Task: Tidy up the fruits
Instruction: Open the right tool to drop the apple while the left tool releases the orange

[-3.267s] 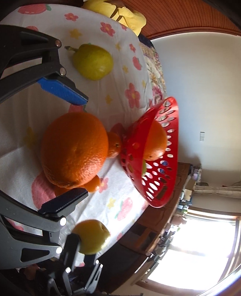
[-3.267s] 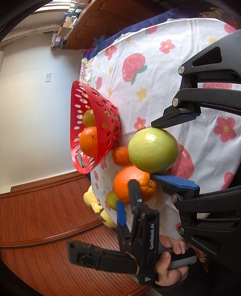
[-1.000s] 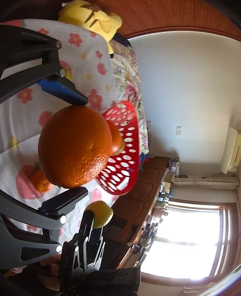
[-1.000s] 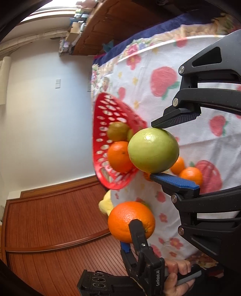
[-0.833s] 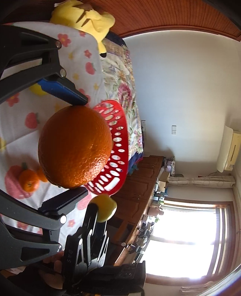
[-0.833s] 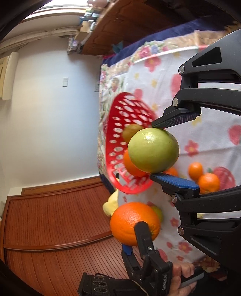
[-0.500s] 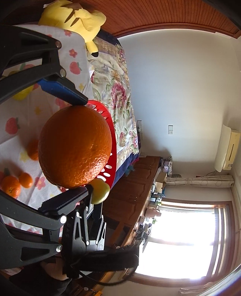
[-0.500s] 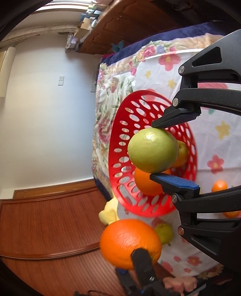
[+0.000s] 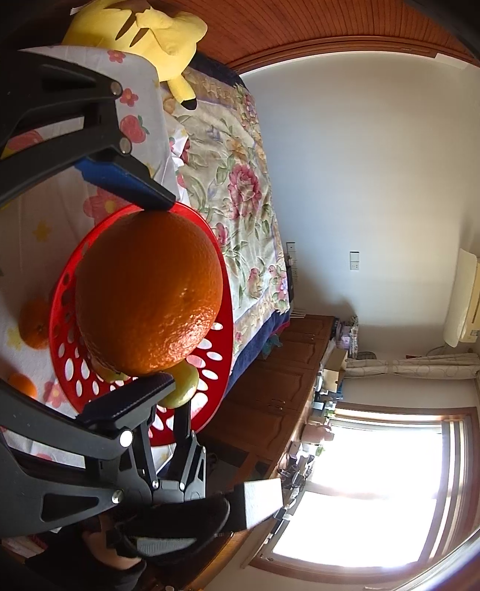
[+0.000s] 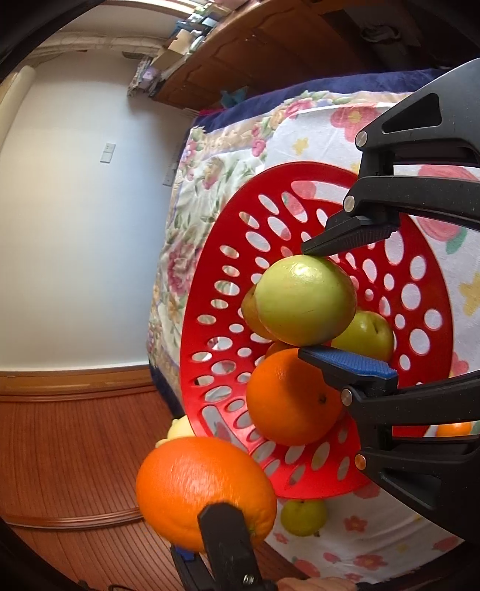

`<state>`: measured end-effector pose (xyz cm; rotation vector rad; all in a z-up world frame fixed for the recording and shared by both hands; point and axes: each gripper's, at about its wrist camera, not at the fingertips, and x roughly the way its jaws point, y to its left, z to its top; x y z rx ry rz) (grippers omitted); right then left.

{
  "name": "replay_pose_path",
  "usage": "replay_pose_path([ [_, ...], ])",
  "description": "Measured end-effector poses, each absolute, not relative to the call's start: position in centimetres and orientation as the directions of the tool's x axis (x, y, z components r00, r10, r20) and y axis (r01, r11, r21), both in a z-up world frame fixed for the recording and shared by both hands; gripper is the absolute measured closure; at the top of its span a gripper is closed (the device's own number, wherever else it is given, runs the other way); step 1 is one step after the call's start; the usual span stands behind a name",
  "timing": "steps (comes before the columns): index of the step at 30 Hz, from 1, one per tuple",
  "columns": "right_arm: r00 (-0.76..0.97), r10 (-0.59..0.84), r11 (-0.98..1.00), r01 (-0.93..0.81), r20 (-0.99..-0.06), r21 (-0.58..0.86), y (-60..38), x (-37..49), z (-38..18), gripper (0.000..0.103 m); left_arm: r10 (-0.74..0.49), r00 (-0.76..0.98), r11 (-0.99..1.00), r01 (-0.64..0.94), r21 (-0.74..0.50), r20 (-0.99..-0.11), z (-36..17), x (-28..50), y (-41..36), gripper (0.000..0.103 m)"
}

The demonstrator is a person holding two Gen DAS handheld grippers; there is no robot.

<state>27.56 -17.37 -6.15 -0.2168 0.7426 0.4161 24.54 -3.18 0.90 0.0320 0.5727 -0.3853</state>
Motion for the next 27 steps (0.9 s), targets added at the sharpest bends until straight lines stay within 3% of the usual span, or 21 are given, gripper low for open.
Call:
replay_pose_path([
  [16, 0.684, 0.327, 0.907, -0.422, -0.652, 0.013, -18.4, 27.7, -5.3, 0.043, -0.317, 0.743, 0.929, 0.367, -0.037, -0.589, -0.4, 28.9, -4.9, 0.014],
  [27, 0.689, 0.357, 0.901, -0.431, -0.631, 0.039, -18.7, 27.5, -5.1, 0.042, -0.295, 0.728, 0.928, 0.373, -0.003, -0.618, -0.2, 32.2, -6.8, 0.016],
])
